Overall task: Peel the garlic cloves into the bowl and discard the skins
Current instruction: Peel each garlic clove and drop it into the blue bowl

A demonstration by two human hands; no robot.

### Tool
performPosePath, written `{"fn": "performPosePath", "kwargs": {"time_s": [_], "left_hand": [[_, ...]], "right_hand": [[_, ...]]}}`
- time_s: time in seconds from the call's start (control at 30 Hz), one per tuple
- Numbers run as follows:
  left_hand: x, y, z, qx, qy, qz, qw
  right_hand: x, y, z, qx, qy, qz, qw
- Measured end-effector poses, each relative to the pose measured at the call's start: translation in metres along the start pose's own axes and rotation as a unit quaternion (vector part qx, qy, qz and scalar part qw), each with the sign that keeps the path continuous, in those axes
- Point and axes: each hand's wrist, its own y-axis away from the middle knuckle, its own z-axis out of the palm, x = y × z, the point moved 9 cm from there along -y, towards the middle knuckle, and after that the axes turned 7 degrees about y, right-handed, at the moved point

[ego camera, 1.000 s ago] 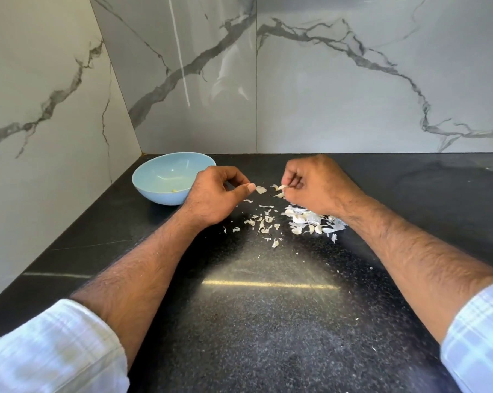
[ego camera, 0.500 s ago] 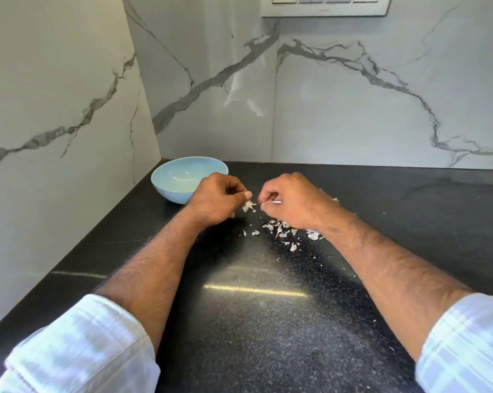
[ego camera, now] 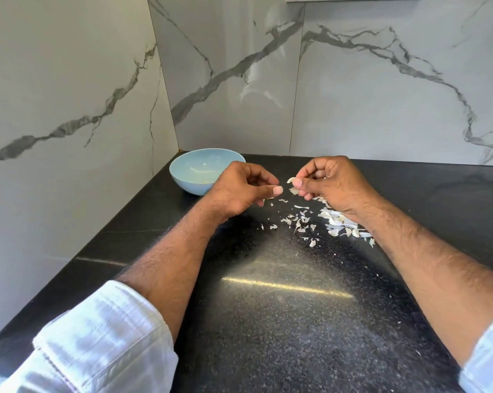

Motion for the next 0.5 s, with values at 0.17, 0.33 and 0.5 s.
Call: {"fn": "performPosePath", "kwargs": {"time_s": [0.17,0.33,0.5], "left_hand": [[0.008,0.002,0.008,-0.004,0.025,0.014,1.0],[0.005,-0.001,0.008,0.013,0.025,0.009,1.0],[0.001,-0.003,-0.003,0.039,0.009,0.002,0.999]], "right_hand": [[-0.004,0.003,0.003,-0.001,-0.055,0.002,0.999],[-0.009,0.004,0.008,-0.016,-0.064,0.007,0.998],[-0.005,0.003,-0.01,0.03,0.166,0.005,0.986]]}}
